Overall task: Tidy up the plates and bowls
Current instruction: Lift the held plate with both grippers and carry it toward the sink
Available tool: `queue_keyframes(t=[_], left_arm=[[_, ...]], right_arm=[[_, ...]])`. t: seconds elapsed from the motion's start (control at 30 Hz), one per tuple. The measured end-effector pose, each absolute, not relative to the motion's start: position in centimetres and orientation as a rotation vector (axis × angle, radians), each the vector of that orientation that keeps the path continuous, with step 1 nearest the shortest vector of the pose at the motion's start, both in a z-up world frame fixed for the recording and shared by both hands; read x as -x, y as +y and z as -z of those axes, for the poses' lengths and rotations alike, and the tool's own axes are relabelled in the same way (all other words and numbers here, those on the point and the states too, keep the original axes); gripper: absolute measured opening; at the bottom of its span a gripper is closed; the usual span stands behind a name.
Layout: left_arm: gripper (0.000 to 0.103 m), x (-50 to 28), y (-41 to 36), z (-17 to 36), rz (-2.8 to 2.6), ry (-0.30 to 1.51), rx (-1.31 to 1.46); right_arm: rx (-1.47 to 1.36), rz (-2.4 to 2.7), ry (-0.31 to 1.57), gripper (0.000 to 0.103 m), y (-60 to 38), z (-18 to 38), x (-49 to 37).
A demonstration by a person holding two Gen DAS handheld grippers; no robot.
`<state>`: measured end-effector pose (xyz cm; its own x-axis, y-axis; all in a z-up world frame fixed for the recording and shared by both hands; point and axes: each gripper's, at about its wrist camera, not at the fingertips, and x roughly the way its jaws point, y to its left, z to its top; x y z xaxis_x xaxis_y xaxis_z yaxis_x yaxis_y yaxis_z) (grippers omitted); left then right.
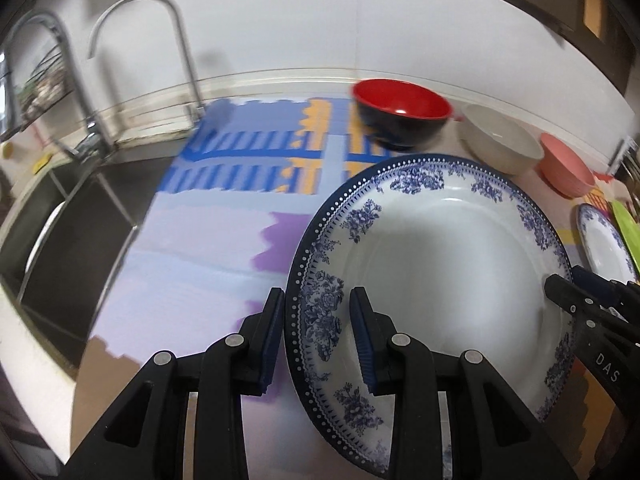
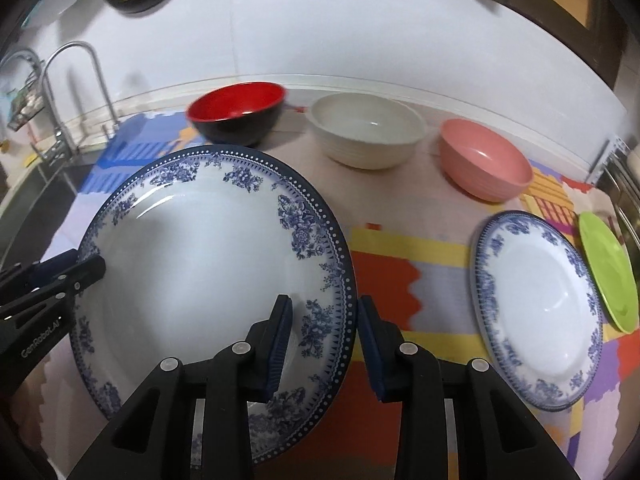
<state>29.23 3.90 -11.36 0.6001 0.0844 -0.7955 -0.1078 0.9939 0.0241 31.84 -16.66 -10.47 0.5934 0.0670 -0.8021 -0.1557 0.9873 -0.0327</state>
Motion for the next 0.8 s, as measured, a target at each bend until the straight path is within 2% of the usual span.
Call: queue_keyframes(t=[0.4,0.8], left_arm=[[0.032,-27.6,7.9,12.7,-0.167,0.934,0.037],[0.032,-27.8,8.5,13.9,-0.142,0.97,0.036]], right_arm=[[0.115,-0.196,0.95,0.035,-11.3,11.8,-31.0],[0.126,-0.167,0.977,0.035,-10.4,13.1,-31.0]])
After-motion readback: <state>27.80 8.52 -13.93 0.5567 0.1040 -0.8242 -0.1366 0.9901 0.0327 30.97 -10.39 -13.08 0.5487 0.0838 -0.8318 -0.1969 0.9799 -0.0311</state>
